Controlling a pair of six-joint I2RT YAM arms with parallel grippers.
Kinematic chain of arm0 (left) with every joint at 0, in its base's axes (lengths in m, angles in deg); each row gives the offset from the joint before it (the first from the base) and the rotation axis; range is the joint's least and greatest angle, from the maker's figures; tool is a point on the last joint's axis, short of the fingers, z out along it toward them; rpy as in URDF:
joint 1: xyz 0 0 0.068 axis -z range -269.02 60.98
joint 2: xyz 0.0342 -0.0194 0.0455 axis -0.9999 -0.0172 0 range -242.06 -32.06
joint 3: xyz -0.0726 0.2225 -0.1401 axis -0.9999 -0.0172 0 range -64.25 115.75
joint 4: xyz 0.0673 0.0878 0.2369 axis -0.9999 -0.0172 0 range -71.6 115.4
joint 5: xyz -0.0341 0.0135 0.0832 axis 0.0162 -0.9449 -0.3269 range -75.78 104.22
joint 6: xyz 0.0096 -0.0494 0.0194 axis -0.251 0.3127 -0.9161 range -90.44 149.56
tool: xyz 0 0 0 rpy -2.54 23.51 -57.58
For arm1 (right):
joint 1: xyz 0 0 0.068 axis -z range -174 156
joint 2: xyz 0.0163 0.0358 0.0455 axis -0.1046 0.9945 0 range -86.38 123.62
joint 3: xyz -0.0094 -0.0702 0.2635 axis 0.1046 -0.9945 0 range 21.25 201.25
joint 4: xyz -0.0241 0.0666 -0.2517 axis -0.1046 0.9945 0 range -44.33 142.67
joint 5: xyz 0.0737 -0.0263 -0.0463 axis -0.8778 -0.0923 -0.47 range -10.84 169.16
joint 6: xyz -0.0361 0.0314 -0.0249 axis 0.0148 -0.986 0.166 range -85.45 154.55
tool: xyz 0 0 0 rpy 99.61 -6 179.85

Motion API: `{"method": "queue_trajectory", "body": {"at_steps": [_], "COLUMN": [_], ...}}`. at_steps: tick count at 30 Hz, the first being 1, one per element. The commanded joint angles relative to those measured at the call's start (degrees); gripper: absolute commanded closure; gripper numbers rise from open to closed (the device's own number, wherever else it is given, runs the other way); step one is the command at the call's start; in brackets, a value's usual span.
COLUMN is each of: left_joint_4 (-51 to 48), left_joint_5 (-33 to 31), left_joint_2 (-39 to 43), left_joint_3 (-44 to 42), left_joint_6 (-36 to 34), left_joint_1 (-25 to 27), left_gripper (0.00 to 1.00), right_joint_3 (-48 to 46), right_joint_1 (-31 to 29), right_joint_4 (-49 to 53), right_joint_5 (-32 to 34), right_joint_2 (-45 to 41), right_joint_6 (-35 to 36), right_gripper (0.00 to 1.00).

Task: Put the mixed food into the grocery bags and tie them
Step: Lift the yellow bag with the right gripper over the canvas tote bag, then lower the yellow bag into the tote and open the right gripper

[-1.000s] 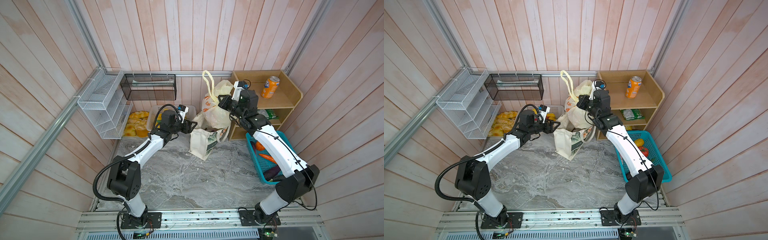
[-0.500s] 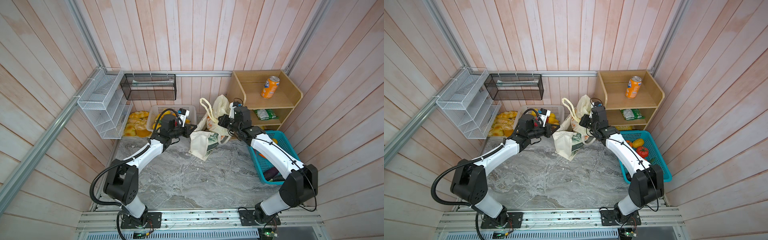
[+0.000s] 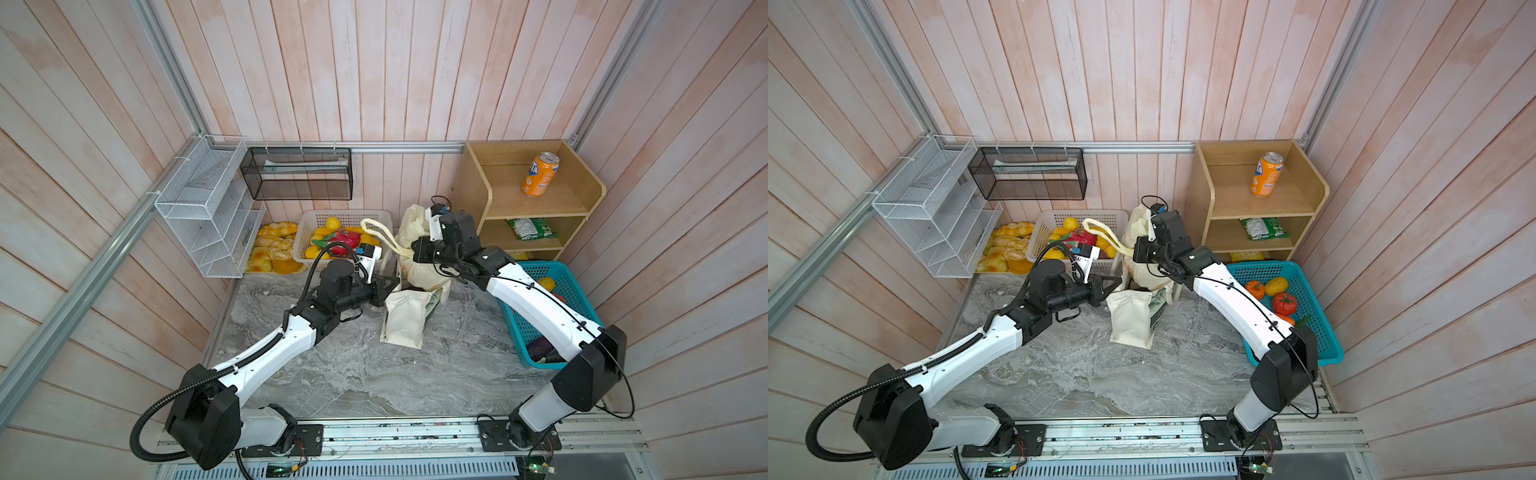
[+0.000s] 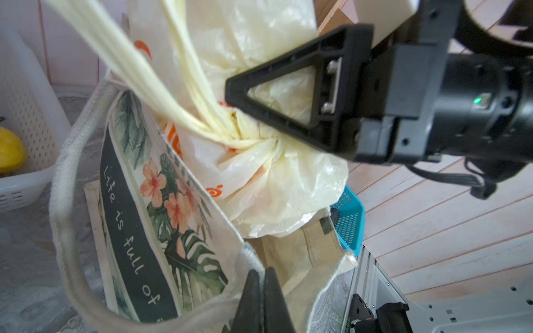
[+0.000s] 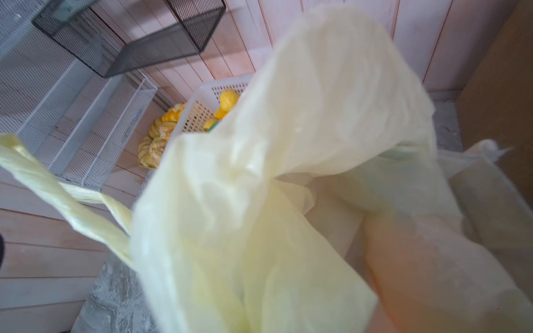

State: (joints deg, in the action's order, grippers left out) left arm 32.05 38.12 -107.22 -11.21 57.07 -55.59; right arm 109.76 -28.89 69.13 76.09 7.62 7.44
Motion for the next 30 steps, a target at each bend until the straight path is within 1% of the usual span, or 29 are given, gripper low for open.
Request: {"method": "queue_trajectory", "body": {"at_steps": [1,6,12,14,17,18,20,22,23,24,26,28,29,30], "left_joint_4": [4.66,4.29,3.72,3.74,3.75,3.73,3.50,3.19,2.82,2.70,2.39,2.13,2.09,2.17], "left_joint_5": [-2.61,-4.78,-5.26,-5.05,-4.90,-4.92,-5.48,-5.95,-6.46,-6.87,-8.26,-9.79,-10.86,-11.83], "left_joint_2": [2.14,4.20,5.86,5.92,5.70,5.56,5.29,5.11,5.08,5.11,5.41,6.05,6.52,7.05], "left_joint_3": [-2.00,-3.88,-4.15,-4.22,-4.43,-4.53,-4.57,-4.52,-4.45,-4.45,-4.36,-4.20,-4.25,-4.26], "left_joint_6": [1.03,0.63,0.39,0.35,0.23,0.10,-0.33,-1.06,-1.62,-2.11,-3.02,-4.15,-4.66,-5.11], "left_joint_1": [0.01,0.01,0.14,0.23,0.31,0.32,0.32,0.32,0.32,0.32,0.32,0.32,0.28,0.23], "left_gripper": [1.00,1.00,1.00,1.00,1.00,1.00,1.00,1.00,0.91,0.81,0.55,0.35,0.16,0.00], "right_joint_3": [-3.16,-7.18,-6.70,-6.52,-6.50,-6.13,-4.87,-3.49,-3.17,-3.33,-4.19,-5.14,-5.48,-5.53], "right_joint_1": [-0.35,-0.04,1.35,1.26,1.29,1.29,1.30,1.14,1.06,1.06,1.06,1.06,1.22,1.24], "right_joint_4": [4.23,3.25,4.63,4.49,4.19,4.18,5.18,6.30,6.54,6.20,5.39,4.05,3.54,3.40], "right_joint_5": [-1.71,-1.79,-4.82,-6.49,-8.06,-8.86,-11.18,-11.99,-12.35,-12.66,-12.49,-12.05,-12.00,-12.19], "right_joint_2": [5.24,10.90,18.06,18.61,15.82,14.65,11.16,7.30,4.91,2.90,-1.94,-5.68,-7.41,-8.61], "right_joint_6": [1.70,1.63,1.34,1.49,1.63,1.92,2.50,2.85,2.84,2.57,1.90,1.42,1.19,1.05], "right_gripper": [1.00,1.00,1.00,1.00,0.99,0.89,0.53,0.33,0.08,0.02,0.02,0.02,0.02,0.02]}}
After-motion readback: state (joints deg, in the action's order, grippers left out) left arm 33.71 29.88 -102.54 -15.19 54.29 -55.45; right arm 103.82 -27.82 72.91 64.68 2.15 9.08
